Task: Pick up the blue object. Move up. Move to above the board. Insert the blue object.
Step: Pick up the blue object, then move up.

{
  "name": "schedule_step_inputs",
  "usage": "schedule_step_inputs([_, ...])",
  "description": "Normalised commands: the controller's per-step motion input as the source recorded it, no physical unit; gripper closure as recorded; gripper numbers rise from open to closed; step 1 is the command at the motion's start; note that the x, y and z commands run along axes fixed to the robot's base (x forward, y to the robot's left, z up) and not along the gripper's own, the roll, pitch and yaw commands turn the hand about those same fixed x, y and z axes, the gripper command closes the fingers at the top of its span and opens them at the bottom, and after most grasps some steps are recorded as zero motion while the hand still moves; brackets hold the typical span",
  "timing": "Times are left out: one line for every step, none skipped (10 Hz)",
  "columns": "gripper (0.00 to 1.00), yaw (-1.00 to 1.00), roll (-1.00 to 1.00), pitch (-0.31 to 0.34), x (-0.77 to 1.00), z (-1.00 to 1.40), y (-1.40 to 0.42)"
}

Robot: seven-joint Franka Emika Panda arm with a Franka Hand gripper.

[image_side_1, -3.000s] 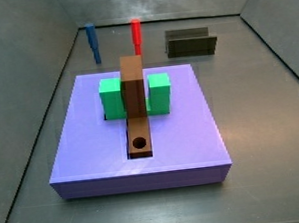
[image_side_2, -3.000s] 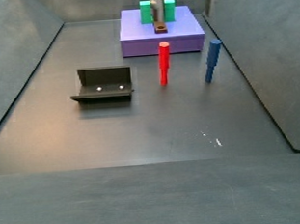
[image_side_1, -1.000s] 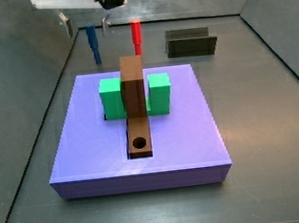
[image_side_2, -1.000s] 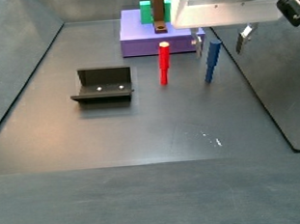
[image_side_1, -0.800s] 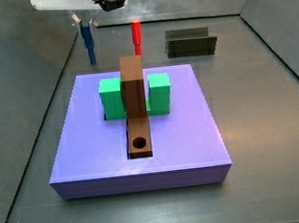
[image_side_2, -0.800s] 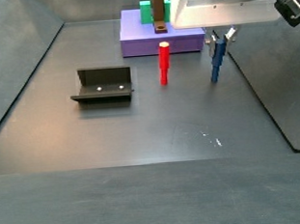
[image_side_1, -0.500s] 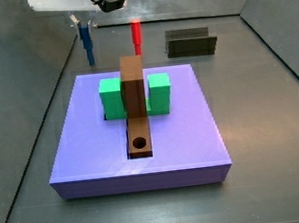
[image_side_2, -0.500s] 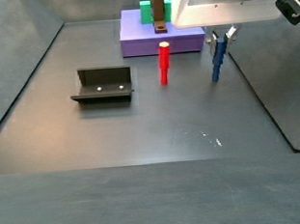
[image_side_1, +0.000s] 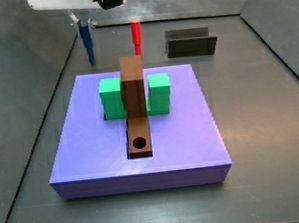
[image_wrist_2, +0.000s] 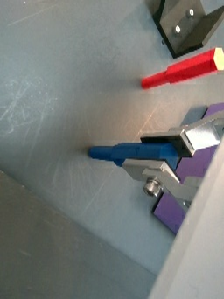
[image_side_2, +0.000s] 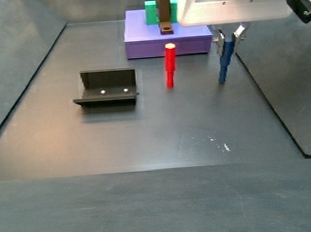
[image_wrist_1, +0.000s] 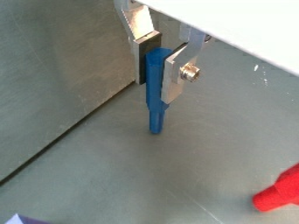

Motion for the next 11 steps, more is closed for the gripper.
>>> schedule_step_inputs([1.00, 0.00, 0.00, 0.000, 0.00, 0.00, 0.00])
schedule_step_inputs([1.00, 0.00, 0.00, 0.000, 0.00, 0.00, 0.00])
schedule_step_inputs([1.00, 0.00, 0.00, 0.000, 0.00, 0.00, 0.00])
schedule_step_inputs([1.00, 0.00, 0.00, 0.000, 0.00, 0.00, 0.00])
schedule_step_inputs([1.00, 0.00, 0.00, 0.000, 0.00, 0.00, 0.00])
schedule_step_inputs([1.00, 0.00, 0.00, 0.000, 0.00, 0.00, 0.00])
schedule_step_inputs([1.00, 0.00, 0.00, 0.000, 0.00, 0.00, 0.00])
schedule_step_inputs([1.00, 0.00, 0.00, 0.000, 0.00, 0.83, 0.00])
schedule_step_inputs([1.00, 0.03, 0.00, 0.017, -0.03, 0.81, 0.06])
schedule_step_inputs([1.00, 0.01, 0.01, 0.045, -0.06, 0.54, 0.05])
schedule_step_inputs([1.00, 0.01, 0.03, 0.021, -0.02, 0.26, 0.03])
